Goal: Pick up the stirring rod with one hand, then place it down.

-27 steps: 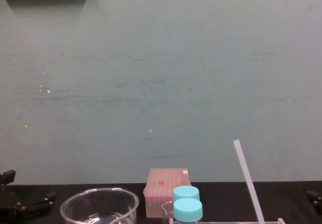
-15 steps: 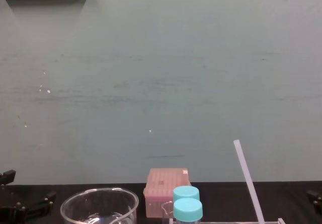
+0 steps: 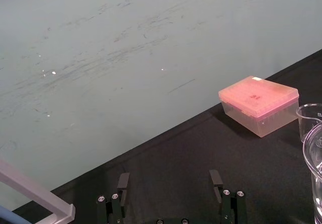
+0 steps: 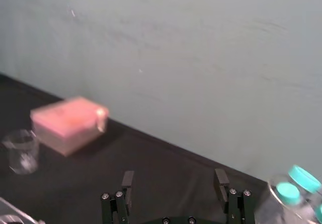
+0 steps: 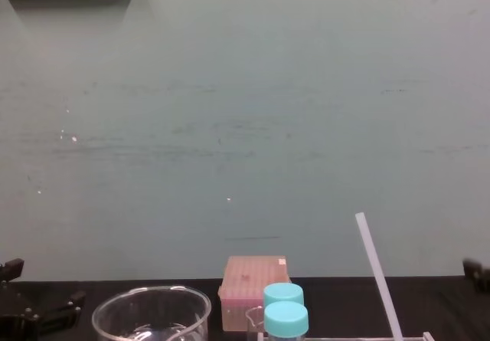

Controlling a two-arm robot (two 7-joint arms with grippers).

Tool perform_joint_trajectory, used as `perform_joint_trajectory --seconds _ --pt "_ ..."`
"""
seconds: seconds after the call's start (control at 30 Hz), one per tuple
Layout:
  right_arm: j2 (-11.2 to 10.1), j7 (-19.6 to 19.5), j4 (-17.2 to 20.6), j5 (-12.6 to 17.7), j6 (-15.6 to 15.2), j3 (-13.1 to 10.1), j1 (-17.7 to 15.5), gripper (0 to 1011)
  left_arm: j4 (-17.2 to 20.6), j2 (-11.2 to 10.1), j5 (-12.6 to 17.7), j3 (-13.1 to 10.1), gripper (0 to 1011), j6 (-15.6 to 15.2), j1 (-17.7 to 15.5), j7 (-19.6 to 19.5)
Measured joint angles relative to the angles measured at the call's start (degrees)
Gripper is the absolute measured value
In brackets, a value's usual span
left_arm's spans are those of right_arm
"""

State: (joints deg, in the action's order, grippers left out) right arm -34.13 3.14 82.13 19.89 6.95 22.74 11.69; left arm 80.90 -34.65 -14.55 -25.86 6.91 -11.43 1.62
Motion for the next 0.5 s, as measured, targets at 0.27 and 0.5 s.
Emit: perform_joint_trajectory --seconds 0.27,0.5 --pt "-1.82 11.85 5.32 13.53 -7.79 -5.85 1.52 1003 0.00 0.00 0.00 0.00 1005 0.00 0.00 0.00" --pt "-6.48 26.16 7.84 20.12 -11.80 -7.91 3.73 1003 0.00 0.00 0.00 0.00 1005 0.00 0.00 0.00"
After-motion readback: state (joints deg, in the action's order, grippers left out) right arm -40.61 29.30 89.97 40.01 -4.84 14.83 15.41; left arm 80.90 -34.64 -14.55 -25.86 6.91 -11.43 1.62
